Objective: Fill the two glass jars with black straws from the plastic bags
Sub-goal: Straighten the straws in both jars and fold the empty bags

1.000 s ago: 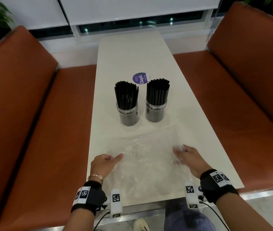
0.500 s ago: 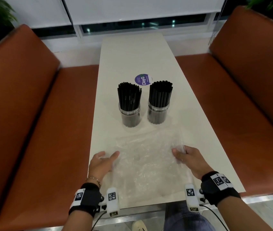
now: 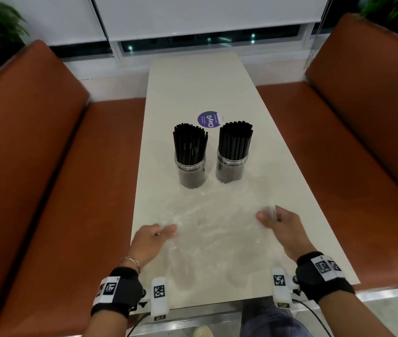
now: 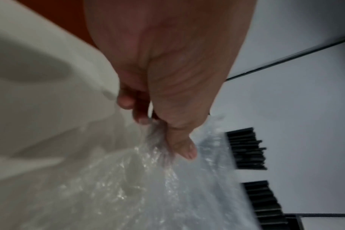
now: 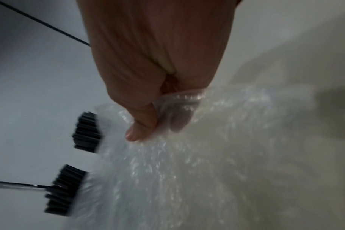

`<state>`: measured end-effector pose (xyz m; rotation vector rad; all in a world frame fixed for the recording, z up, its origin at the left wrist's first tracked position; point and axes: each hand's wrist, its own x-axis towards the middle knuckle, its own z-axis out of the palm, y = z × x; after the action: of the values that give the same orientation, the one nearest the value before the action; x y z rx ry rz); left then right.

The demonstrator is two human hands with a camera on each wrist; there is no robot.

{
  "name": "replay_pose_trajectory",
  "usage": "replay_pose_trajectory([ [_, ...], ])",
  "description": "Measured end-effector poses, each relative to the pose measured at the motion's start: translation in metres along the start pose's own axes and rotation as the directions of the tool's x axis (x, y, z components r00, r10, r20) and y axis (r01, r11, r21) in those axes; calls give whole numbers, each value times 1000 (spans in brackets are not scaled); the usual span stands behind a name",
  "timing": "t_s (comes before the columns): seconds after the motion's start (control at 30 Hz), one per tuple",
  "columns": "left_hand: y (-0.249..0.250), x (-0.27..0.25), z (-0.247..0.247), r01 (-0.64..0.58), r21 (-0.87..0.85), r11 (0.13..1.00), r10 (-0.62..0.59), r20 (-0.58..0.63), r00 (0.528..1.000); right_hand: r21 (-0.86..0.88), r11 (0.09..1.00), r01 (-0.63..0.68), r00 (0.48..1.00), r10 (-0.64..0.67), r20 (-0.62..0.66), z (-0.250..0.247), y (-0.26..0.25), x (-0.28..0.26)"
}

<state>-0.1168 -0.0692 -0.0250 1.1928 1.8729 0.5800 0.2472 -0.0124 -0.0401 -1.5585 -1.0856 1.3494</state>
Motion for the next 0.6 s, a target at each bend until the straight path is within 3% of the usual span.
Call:
replay_pose_trajectory([
  [0.07, 12, -12, -22, -179, -24, 984, 174, -144, 974, -28, 994, 108, 994, -108, 4, -11, -33, -10],
  [0.1, 18, -21, -31, -298, -17, 955, 286, -235, 929, -74, 984, 165, 986, -165, 5, -17, -46, -16],
  [0.2, 28, -44, -42, -609, 197, 768, 628, -414, 659, -227, 914, 335, 942, -328, 71, -27, -68, -32],
  [0.23, 22, -46, -38, -633, 250, 733, 673, -407, 618, -207, 935, 288, 957, -277, 81, -27, -67, -35],
  [0.27, 13, -46, -32, -631, 280, 723, 687, -376, 621, -199, 959, 203, 979, -193, 68, -28, -60, -37],
  [0.33, -17, -43, -13, -585, 264, 767, 641, -304, 705, -328, 939, 107, 994, -95, 53, -27, -27, -38],
  [0.43, -65, -38, 13, -483, 239, 842, 529, -193, 826, -667, 683, 297, 951, -275, 142, -30, 48, -30],
  [0.47, -76, -39, 18, -444, 258, 858, 487, -137, 862, -701, 648, 298, 954, -225, 198, -34, 67, -28],
  [0.5, -83, -40, 22, -421, 294, 858, 458, -66, 887, -700, 669, 251, 967, -137, 216, -35, 80, -31],
  [0.53, -85, -41, 25, -437, 338, 834, 469, -17, 883, -710, 653, 261, 964, -146, 221, -36, 86, -33],
  [0.57, -83, -41, 25, -437, 381, 815, 482, -25, 876, -699, 668, 255, 965, -128, 230, -33, 77, -39],
  [0.6, -76, -40, 24, -376, 409, 832, 447, -91, 890, -694, 640, 330, 944, -234, 233, -31, 75, -41],
])
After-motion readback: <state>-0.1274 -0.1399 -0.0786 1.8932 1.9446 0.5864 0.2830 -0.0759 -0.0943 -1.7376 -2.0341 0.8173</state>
